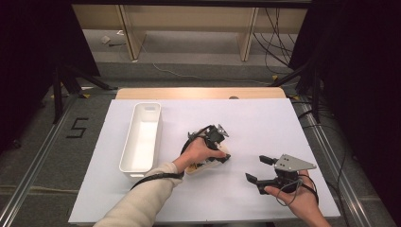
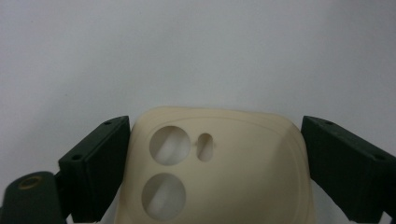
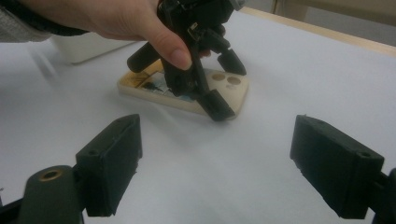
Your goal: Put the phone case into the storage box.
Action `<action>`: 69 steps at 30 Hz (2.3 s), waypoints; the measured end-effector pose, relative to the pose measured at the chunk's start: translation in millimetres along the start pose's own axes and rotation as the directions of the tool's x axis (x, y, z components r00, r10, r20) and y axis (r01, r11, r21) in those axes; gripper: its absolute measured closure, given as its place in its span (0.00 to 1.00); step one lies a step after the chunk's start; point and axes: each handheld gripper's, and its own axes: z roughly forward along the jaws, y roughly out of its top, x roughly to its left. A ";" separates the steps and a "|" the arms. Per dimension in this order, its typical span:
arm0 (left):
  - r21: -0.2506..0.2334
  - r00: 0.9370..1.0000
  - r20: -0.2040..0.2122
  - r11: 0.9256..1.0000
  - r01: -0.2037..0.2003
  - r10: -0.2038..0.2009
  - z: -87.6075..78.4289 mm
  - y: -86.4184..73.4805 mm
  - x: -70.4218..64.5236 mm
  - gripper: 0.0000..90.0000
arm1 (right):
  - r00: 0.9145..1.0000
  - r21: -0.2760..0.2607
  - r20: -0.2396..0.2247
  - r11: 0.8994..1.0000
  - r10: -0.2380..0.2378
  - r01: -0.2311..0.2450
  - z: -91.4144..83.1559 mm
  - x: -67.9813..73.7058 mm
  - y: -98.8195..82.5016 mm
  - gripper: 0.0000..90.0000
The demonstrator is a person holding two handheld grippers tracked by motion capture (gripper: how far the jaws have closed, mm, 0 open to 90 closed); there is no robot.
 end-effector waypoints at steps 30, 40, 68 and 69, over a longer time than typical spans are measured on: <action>-0.256 0.977 -0.166 0.962 0.089 -0.135 -62.6 13.0 -1.8 0.12 | 1.000 -0.004 0.007 1.000 0.010 -0.010 0.1 -1.1 -0.1 0.20; -0.332 0.964 -0.192 0.937 0.111 -0.183 -81.8 17.1 1.6 0.12 | 1.000 -0.006 0.012 1.000 0.013 -0.013 -0.1 -1.4 -0.2 0.20; -0.404 0.940 -0.262 0.909 0.099 -0.219 -112.0 24.7 5.8 0.12 | 0.999 -0.015 0.045 1.000 -0.005 0.005 0.4 -1.6 -0.6 0.18; -0.406 0.939 -0.263 0.908 0.101 -0.222 -113.3 24.9 6.3 0.12 | 0.999 -0.015 0.047 1.000 -0.005 0.005 0.3 -1.6 -0.7 0.18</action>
